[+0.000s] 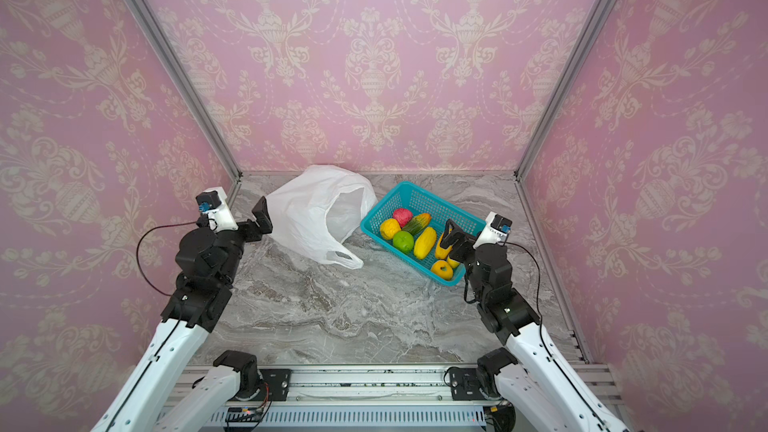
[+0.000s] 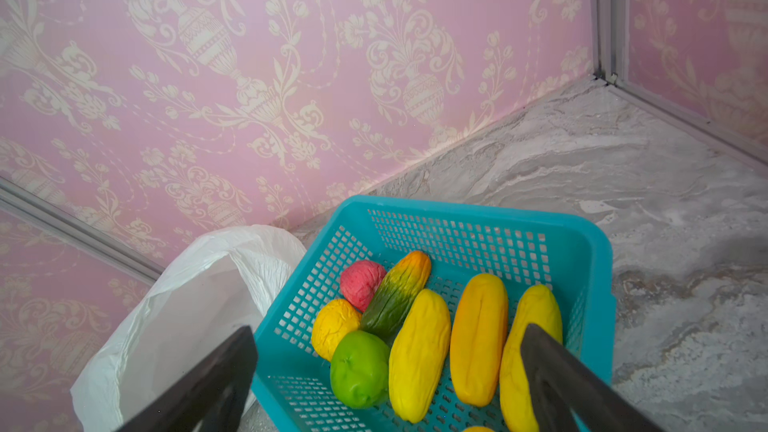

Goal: Untie the knot of the plastic bag and take out the fruit

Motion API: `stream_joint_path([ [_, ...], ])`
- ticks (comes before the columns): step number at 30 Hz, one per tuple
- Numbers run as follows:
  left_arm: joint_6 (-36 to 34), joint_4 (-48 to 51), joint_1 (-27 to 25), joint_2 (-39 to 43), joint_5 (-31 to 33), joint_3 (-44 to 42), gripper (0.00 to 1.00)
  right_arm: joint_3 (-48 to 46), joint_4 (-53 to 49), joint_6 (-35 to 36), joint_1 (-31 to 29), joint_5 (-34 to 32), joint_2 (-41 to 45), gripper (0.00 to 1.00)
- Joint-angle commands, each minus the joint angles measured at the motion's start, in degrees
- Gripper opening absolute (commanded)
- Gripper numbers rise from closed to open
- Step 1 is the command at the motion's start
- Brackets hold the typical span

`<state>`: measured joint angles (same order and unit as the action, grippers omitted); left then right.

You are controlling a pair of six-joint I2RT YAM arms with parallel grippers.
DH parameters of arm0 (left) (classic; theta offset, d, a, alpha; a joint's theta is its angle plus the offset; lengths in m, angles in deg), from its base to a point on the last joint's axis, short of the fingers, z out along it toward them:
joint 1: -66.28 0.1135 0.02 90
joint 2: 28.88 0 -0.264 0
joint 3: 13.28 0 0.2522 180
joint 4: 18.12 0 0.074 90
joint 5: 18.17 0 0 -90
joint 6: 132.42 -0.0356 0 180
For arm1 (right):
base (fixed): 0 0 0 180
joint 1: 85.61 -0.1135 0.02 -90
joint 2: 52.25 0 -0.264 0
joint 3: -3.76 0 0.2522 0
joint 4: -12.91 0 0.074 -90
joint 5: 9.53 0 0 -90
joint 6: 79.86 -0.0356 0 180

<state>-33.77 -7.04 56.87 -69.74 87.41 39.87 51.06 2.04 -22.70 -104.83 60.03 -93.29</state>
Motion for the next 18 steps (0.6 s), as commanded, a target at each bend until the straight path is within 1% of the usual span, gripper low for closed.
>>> stream_joint_path([
  [1,3.3,6.6,0.5,3.6,14.6,-8.4,0.99,0.0,3.9,6.7,3.1,-5.4,-0.1,1.0],
  [2,4.0,5.9,0.5,4.3,17.7,-12.1,0.99,-0.1,3.8,8.2,4.3,-7.3,-0.4,1.0],
  [3,3.7,2.8,0.5,4.6,18.7,-16.8,0.99,0.2,2.3,9.9,6.0,-9.1,-1.0,1.0],
  [5,1.8,-4.5,0.5,4.5,17.8,-24.4,0.99,0.4,-1.8,13.0,9.2,-13.1,-2.3,1.0],
  [7,-1.0,-12.4,0.4,3.1,16.0,-30.2,0.99,-2.7,-2.6,15.9,13.4,-14.6,-3.2,1.0],
  [8,-1.5,-15.8,0.5,1.9,16.0,-32.1,0.99,-4.1,-4.6,12.6,15.2,-16.0,-3.4,1.0],
  [9,-1.7,-19.4,0.5,0.1,16.4,-33.4,0.99,-6.5,-4.8,9.6,17.6,-14.2,-3.4,1.0],
  [10,-0.9,-20.9,0.7,-1.8,17.8,-33.3,0.99,-9.4,-2.6,9.2,19.3,-10.6,-3.3,1.0],
  [11,-1.2,-22.0,0.7,-3.6,17.9,-32.9,0.99,-11.9,-0.1,9.6,20.0,-9.6,-3.5,1.0],
  [13,-3.1,-25.9,0.8,-8.3,17.5,-32.3,0.99,-17.0,7.3,11.8,20.1,-11.3,-5.1,1.0],
  [15,-3.4,-30.0,1.0,-13.6,19.6,-31.6,0.99,-20.1,13.3,12.8,20.1,-13.2,-8.8,1.0],
  [17,-4.3,-30.9,1.2,-18.6,19.3,-29.3,0.99,-20.1,16.5,12.3,20.6,-14.3,-14.0,1.0],
  [18,-5.4,-32.3,1.2,-21.0,18.6,-28.4,0.99,-18.1,14.4,13.3,20.7,-12.0,-15.9,1.0],
])
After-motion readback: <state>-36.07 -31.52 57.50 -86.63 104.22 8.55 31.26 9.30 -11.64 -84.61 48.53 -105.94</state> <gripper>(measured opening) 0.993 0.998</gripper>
